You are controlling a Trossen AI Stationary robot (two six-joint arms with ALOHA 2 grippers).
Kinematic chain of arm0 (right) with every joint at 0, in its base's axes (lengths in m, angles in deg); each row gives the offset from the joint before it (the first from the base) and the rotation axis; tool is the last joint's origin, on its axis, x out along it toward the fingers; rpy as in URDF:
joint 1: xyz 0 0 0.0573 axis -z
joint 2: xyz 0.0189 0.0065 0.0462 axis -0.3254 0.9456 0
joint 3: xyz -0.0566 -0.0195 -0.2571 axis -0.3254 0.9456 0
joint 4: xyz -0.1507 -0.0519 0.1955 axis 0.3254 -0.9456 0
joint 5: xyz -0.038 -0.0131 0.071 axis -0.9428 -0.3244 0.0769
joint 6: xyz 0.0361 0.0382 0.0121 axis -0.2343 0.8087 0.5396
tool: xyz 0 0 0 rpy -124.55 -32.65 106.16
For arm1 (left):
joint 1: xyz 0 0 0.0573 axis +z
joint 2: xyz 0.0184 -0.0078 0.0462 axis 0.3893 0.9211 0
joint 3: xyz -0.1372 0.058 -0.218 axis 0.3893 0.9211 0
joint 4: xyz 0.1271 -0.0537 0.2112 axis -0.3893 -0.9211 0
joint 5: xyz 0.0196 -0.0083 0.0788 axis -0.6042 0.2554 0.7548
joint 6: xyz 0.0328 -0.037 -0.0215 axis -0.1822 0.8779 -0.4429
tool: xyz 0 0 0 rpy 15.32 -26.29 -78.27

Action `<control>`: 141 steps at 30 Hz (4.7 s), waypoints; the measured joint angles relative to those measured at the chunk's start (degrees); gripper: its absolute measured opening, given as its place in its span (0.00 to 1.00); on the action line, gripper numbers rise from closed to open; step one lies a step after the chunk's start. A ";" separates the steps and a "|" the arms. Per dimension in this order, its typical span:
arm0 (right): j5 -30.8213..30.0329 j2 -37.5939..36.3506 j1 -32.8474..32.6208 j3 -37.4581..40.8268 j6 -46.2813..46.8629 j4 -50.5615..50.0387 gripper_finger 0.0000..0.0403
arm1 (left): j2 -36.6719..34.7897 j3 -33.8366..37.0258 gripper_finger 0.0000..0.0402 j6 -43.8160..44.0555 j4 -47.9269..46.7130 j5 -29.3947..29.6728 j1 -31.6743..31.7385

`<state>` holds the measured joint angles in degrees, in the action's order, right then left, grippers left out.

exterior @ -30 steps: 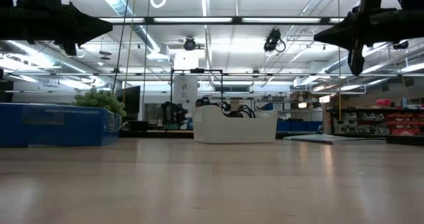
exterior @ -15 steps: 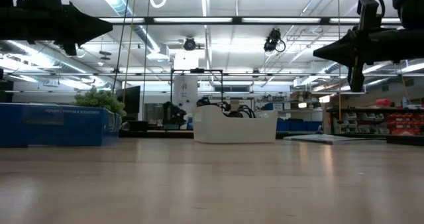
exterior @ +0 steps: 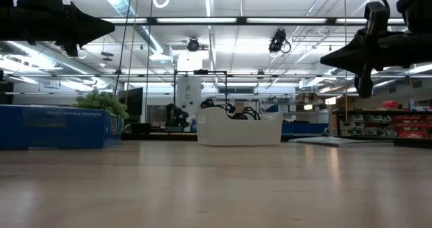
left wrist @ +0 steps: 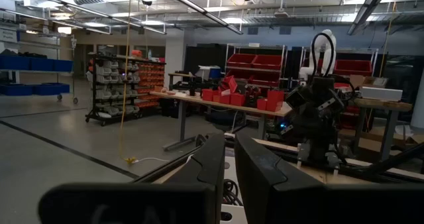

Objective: Pick and place USB-C Cables
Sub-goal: Return to Home Position

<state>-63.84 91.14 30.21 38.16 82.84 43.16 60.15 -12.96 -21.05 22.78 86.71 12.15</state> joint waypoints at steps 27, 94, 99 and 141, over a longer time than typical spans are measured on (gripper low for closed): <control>8.86 0.42 0.00 0.00 -19.67 -11.87 0.05 | 0.00 0.00 0.11 0.00 0.01 0.01 -0.01; 8.84 0.42 0.00 0.00 -19.23 -11.75 0.05 | 0.00 0.00 0.11 3.03 -7.28 -25.32 -0.02; 8.82 0.42 0.00 0.00 -19.23 -11.73 0.05 | 0.00 0.00 0.11 3.03 -7.28 -25.30 -0.02; 8.84 0.42 0.00 0.00 -19.23 -11.73 0.05 | 0.00 0.00 0.11 3.05 -7.26 -25.30 -0.02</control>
<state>-55.00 91.56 30.21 38.16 63.60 31.42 60.15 -12.95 -17.99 15.52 61.40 12.12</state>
